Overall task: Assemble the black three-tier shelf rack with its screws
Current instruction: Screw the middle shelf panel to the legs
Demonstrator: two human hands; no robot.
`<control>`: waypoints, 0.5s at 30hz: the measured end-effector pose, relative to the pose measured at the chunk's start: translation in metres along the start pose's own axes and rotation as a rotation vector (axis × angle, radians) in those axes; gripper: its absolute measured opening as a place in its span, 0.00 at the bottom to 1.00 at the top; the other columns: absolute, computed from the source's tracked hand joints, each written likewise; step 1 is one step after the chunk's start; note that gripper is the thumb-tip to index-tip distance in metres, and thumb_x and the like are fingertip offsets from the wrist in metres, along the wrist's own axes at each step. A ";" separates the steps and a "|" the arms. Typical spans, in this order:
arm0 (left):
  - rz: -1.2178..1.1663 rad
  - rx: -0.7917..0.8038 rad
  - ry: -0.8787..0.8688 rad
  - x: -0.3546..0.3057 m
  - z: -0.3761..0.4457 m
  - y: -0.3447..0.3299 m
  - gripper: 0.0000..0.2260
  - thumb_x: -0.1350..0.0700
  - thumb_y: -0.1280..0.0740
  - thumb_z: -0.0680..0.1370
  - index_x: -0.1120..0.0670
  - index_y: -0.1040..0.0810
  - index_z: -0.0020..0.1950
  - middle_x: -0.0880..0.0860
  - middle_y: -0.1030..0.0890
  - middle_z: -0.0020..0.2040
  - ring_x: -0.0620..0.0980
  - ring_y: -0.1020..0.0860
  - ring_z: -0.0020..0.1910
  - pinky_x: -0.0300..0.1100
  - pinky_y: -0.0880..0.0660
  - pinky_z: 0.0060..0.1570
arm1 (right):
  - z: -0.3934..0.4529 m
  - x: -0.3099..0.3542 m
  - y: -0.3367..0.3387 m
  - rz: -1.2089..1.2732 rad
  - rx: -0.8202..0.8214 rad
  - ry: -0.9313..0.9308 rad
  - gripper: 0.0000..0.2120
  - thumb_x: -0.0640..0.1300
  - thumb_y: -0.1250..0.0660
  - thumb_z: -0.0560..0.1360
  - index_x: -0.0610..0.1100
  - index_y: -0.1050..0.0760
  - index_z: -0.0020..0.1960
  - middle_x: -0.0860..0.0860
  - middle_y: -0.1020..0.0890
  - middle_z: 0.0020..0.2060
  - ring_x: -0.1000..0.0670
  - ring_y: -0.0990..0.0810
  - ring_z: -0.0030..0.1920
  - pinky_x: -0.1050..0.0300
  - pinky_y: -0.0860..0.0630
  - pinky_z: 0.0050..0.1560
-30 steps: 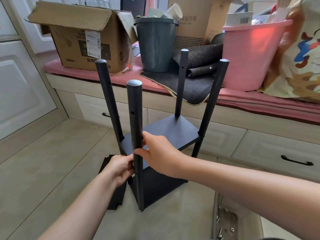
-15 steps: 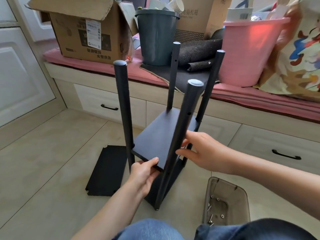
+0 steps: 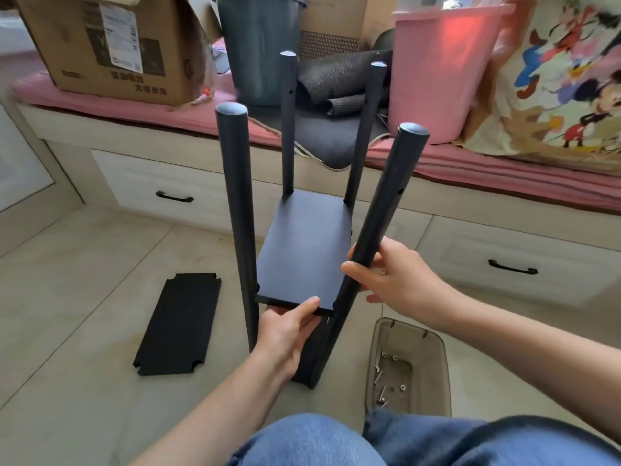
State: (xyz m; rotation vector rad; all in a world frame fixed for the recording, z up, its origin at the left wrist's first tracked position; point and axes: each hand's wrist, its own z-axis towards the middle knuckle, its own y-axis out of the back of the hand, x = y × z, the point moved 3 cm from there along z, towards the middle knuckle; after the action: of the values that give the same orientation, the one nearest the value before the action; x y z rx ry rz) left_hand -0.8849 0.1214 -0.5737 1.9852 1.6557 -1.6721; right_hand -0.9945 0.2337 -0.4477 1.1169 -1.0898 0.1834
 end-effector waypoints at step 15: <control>-0.142 -0.193 -0.058 -0.015 0.006 0.016 0.08 0.71 0.31 0.77 0.62 0.22 0.53 0.61 0.16 0.53 0.58 0.16 0.52 0.50 0.22 0.55 | 0.046 0.019 -0.022 0.229 0.119 -0.014 0.09 0.41 0.31 0.78 0.54 0.28 0.52 0.51 0.18 0.48 0.50 0.16 0.48 0.52 0.15 0.45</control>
State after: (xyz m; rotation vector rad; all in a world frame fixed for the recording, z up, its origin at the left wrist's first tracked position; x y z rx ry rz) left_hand -0.8748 0.1016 -0.5736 1.7525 1.8966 -1.5276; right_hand -1.0000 0.1797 -0.4465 1.0987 -1.2316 0.4263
